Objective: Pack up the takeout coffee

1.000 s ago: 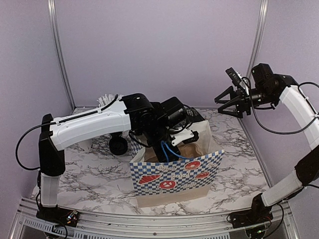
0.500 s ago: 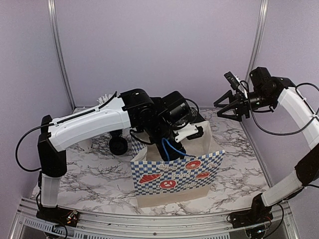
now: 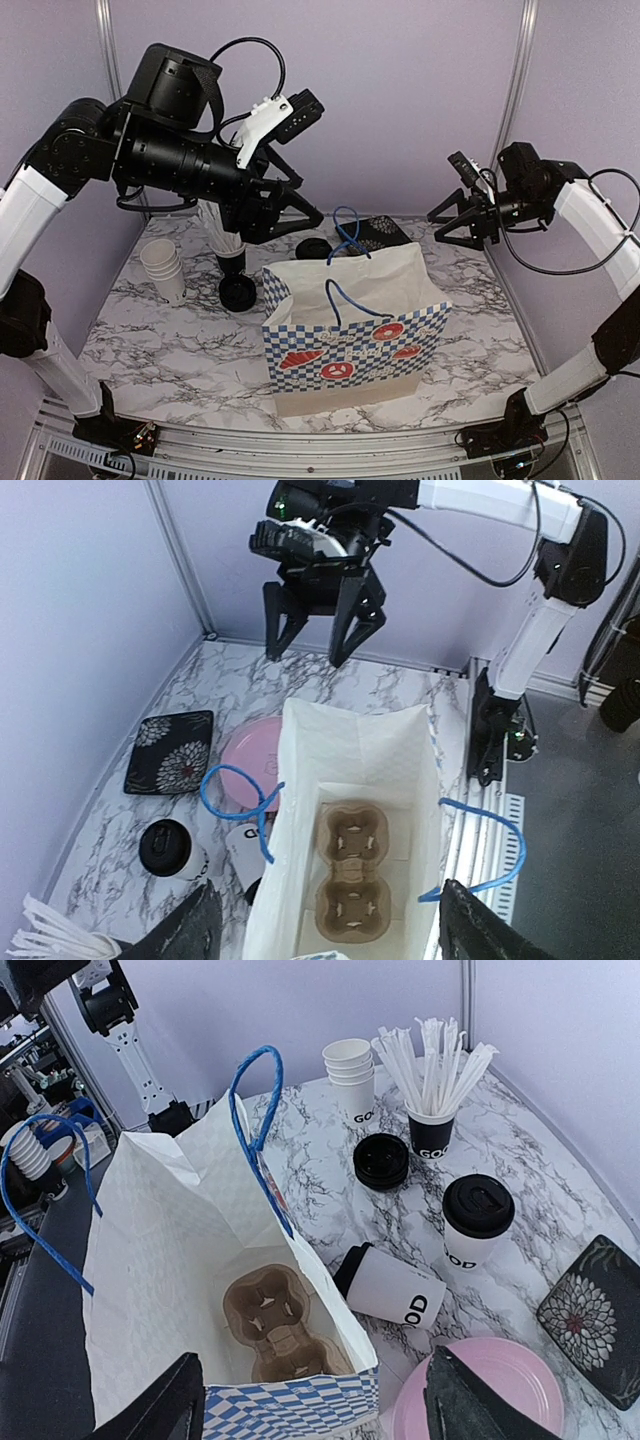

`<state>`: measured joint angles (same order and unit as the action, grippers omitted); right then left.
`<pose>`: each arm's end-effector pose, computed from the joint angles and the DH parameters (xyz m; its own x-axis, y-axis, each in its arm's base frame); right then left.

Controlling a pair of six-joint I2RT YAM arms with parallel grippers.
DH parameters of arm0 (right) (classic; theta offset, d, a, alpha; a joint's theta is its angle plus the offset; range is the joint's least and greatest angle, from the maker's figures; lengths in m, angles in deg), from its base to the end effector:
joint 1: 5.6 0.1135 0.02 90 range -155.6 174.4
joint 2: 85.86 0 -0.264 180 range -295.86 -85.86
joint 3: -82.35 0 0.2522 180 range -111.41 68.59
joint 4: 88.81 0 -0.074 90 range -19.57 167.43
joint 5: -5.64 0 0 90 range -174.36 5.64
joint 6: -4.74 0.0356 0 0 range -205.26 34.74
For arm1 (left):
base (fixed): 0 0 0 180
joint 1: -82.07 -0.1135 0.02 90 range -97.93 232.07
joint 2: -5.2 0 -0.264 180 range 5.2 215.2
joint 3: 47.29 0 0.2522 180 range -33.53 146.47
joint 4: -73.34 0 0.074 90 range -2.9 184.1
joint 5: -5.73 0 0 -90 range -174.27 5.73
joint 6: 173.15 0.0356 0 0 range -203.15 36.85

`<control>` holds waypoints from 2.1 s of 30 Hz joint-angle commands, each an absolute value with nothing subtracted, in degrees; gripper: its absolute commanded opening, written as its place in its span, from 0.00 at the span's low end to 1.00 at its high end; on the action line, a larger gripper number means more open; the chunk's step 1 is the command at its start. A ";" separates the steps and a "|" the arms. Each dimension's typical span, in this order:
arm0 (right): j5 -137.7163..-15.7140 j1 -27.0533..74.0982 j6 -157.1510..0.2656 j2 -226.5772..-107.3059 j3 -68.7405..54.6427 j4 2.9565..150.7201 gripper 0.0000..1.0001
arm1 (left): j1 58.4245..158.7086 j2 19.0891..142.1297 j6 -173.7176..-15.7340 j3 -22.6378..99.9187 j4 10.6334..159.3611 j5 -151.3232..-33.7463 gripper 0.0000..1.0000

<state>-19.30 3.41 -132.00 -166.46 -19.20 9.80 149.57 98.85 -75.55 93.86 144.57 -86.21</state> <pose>0.2481 0.0720 0.3867 -0.2189 -0.3456 -0.9125 -0.9737 0.1382 0.1813 0.1166 -0.2846 0.5188 -0.0290 0.4153 -0.9092 0.9474 0.3016 0.1076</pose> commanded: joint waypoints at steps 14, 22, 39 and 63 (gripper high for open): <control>-20.43 3.01 -133.83 -164.02 -16.90 10.95 0.73 | 140.95 114.02 -72.82 90.31 146.62 -87.32 0.63; -20.91 3.08 -133.80 -164.51 -16.25 12.03 0.72 | 140.69 113.53 -71.64 87.93 148.57 -95.91 0.02; -36.00 12.47 -122.62 -177.07 -23.87 25.31 0.65 | 136.22 90.06 -80.03 67.15 156.69 -90.49 0.00; -45.95 24.26 -121.81 -196.86 -31.98 31.56 0.67 | 128.68 81.93 -78.95 56.38 157.52 -70.95 0.00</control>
<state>-44.06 19.37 -114.27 -197.39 -31.25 32.51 128.94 80.47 -79.53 55.86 156.18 -72.72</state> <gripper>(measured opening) 0.670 0.020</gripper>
